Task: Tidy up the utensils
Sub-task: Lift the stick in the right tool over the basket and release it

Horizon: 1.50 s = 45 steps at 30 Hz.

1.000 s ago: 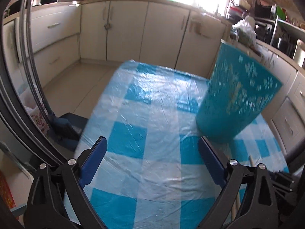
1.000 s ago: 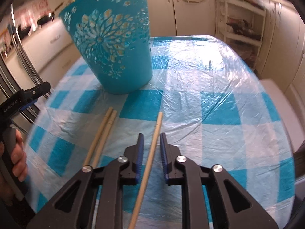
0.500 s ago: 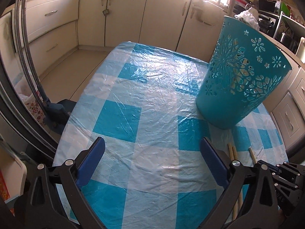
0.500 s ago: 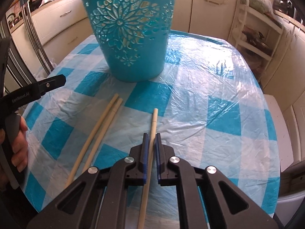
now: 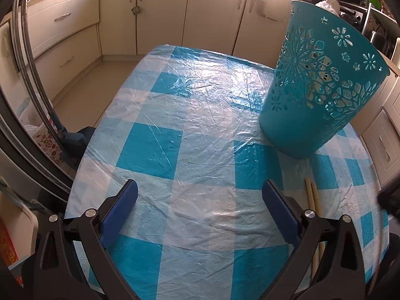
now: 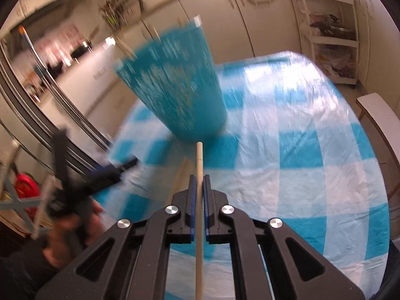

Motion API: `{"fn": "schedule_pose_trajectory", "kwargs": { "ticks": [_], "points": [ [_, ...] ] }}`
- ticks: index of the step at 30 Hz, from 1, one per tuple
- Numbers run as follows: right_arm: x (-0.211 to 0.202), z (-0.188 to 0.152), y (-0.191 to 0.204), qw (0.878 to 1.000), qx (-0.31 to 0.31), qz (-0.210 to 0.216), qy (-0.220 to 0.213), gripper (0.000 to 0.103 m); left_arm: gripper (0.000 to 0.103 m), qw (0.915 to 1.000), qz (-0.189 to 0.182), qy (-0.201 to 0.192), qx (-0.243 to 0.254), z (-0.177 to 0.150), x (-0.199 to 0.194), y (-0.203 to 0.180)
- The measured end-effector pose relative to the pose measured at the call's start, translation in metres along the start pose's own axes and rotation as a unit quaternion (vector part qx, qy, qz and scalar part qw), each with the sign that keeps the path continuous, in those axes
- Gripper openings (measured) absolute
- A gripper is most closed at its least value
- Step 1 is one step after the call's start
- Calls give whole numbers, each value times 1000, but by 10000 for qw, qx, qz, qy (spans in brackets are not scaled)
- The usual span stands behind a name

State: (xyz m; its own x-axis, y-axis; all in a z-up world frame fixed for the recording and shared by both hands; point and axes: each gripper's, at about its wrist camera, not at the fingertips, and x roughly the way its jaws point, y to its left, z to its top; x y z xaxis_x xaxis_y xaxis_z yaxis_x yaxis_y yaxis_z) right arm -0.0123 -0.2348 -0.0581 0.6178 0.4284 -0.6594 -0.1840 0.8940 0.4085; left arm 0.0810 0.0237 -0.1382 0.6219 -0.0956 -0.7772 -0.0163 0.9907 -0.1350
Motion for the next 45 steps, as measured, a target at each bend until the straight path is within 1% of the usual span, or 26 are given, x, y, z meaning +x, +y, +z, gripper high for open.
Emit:
{"fn": "schedule_pose_trajectory", "kwargs": {
  "ticks": [6, 10, 12, 14, 15, 18, 20, 22, 24, 27, 31, 35, 36, 37, 39, 40, 42, 44, 45],
  "points": [
    [-37, 32, 25, 9961, -14, 542, -699, 6, 96, 10000, 18, 62, 23, 0, 3, -2],
    [-53, 65, 47, 9877, -108, 945, -1237, 6, 96, 10000, 27, 64, 25, 0, 3, -2],
    [-56, 87, 62, 9818, -192, 1013, -1596, 6, 96, 10000, 35, 68, 31, 0, 4, -2],
    [-54, 107, 68, 9761, -165, 1061, -1892, 6, 96, 10000, 36, 69, 35, 0, 4, -3],
    [-51, 120, 72, 9717, -129, 1010, -2132, 6, 96, 10000, 34, 69, 33, 0, 4, -3],
    [-42, 150, 72, 9607, 48, 838, -2647, 6, 96, 10000, 35, 68, 31, 0, 4, -3],
    [-31, 168, 71, 9560, 210, 682, -2846, 6, 96, 10000, 22, 64, 25, 0, 4, -3],
    [-19, 180, 71, 9535, 208, 488, -2968, 7, 96, 10000, 4, 62, 17, 0, 4, -3],
    [-2, 191, 73, 9543, 154, 258, -2974, 7, 96, 10000, -15, 62, 14, 0, 5, -3],
    [18, 195, 72, 9603, 107, 82, -2787, 7, 96, 10000, -42, 61, 13, 0, 5, -2],
    [24, 182, 66, 9672, 13, 31, -2541, 7, 96, 10000, -64, 58, 8, -1, 5, -1],
    [22, 160, 67, 9743, -249, -30, -2240, 7, 96, 10000, -69, 56, 4, -1, 5, -1],
    [19, 154, 66, 9755, -297, -57, -2179, 9, 96, 10000, -72, 55, 2, -1, 5, -1],
    [16, 151, 65, 9757, -315, -72, -2168, 15, 96, 10000, -73, 55, 1, -1, 5, -1],
    [-2, 135, 61, 9739, -328, -121, -2244, 24, 96, 10000, -69, 56, 4, -1, 5, -1],
    [-9, 129, 59, 9730, -308, -138, -2282, 26, 96, 10000, -67, 57, 6, -1, 5, -1],
    [-23, 114, 54, 9727, -303, -158, -2296, 26, 96, 10000, -68, 57, 6, -1, 5, 0],
    [-33, 88, 52, 9752, -392, -290, -2158, 29, 96, 10000, -58, 60, 13, -1, 5, 0],
    [-31, 74, 50, 9789, -418, -343, -1972, 31, 96, 10000, -55, 62, 17, -1, 5, -1]
  ]
}}
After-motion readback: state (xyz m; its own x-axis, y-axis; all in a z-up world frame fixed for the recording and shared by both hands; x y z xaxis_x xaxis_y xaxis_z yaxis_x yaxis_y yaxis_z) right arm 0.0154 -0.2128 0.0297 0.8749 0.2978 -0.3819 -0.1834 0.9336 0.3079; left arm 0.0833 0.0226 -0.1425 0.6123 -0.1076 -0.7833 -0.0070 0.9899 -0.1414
